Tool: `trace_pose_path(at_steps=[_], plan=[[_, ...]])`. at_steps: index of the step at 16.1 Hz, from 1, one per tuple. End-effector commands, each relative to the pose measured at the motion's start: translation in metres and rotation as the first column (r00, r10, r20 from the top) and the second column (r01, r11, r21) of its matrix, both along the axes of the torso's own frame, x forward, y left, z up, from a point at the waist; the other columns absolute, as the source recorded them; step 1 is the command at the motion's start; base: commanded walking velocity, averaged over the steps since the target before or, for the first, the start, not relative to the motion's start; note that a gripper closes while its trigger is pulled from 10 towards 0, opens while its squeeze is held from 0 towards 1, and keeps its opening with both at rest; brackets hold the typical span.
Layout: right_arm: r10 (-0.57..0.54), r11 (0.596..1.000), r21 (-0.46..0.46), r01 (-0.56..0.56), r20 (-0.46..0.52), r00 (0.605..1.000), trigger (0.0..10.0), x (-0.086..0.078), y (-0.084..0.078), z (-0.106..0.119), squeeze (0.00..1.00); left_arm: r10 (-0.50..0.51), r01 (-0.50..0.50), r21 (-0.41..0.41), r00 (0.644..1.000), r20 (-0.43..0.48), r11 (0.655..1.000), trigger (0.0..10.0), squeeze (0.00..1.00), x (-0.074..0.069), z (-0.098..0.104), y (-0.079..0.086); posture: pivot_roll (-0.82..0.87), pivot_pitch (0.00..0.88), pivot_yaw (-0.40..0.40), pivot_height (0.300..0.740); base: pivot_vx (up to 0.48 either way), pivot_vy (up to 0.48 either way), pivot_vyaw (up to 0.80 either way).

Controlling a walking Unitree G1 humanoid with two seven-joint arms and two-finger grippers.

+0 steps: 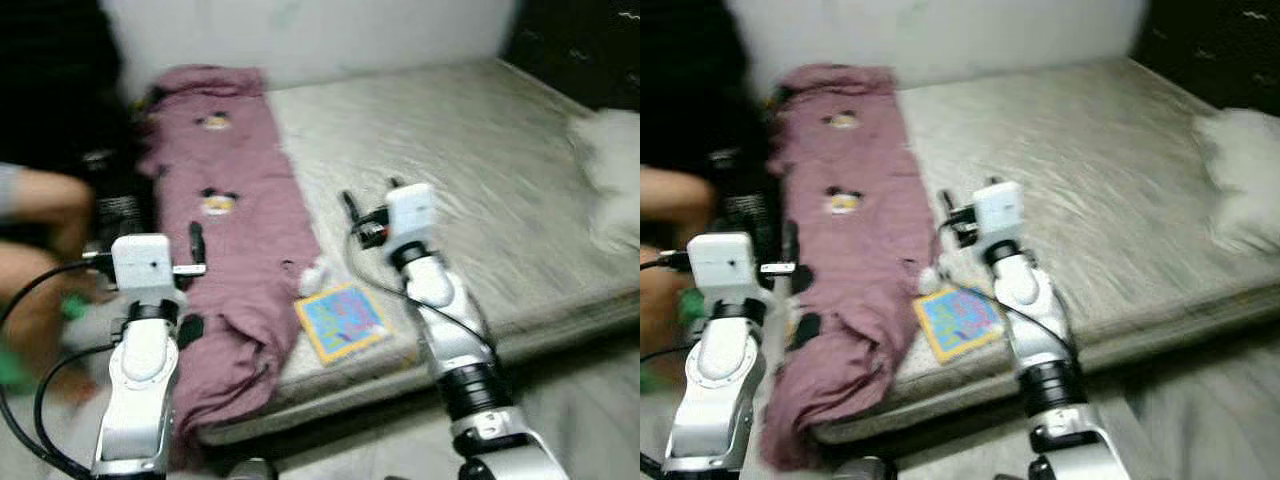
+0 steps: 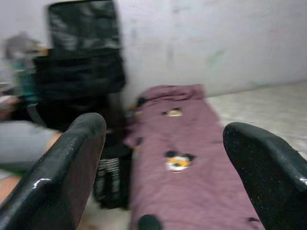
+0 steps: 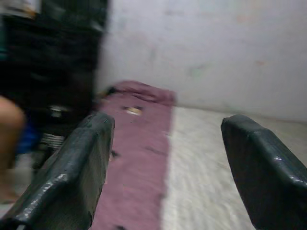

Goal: Clean up the room

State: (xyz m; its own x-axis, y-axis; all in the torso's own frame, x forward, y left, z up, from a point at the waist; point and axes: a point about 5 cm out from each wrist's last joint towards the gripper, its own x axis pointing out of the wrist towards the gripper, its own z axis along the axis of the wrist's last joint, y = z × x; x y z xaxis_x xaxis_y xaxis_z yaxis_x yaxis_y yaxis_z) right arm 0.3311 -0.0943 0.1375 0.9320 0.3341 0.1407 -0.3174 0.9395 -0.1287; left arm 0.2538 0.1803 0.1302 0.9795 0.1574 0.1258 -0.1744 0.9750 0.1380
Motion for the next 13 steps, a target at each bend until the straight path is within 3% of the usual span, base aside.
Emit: trace_pose_path(at_steps=[1,5,10,13], plan=[[-0.011,1.0,-0.005,0.011,0.008,1.0,10.0,0.003,-0.004,0.003,0.0,-0.002,0.002,0.007,1.0,-0.011,1.0,10.0,0.0,0.0,-0.002,-0.001,-0.04,0.0,0.025,0.74,0.0,0.0,0.8],[0.007,1.0,0.006,-0.007,-0.005,1.0,10.0,0.005,0.003,0.0,0.0,-0.004,0.004,0.028,1.0,-0.01,1.0,10.0,0.0,-0.001,-0.002,-0.001,0.01,0.0,0.005,0.74,0.0,0.0,0.8],[0.034,0.999,0.042,-0.034,-0.005,0.999,10.0,0.008,0.016,0.003,0.0,0.025,-0.025,0.032,1.0,-0.008,0.999,10.0,0.0,-0.007,-0.002,0.006,0.03,0.0,-0.009,0.74,0.0,0.0,0.0],[0.015,0.998,0.053,-0.015,-0.009,1.0,10.0,0.006,0.01,-0.001,0.0,0.007,-0.007,0.021,1.0,-0.01,1.0,10.0,0.0,-0.004,-0.003,0.003,0.0,0.0,0.007,0.74,0.0,0.0,0.0]])
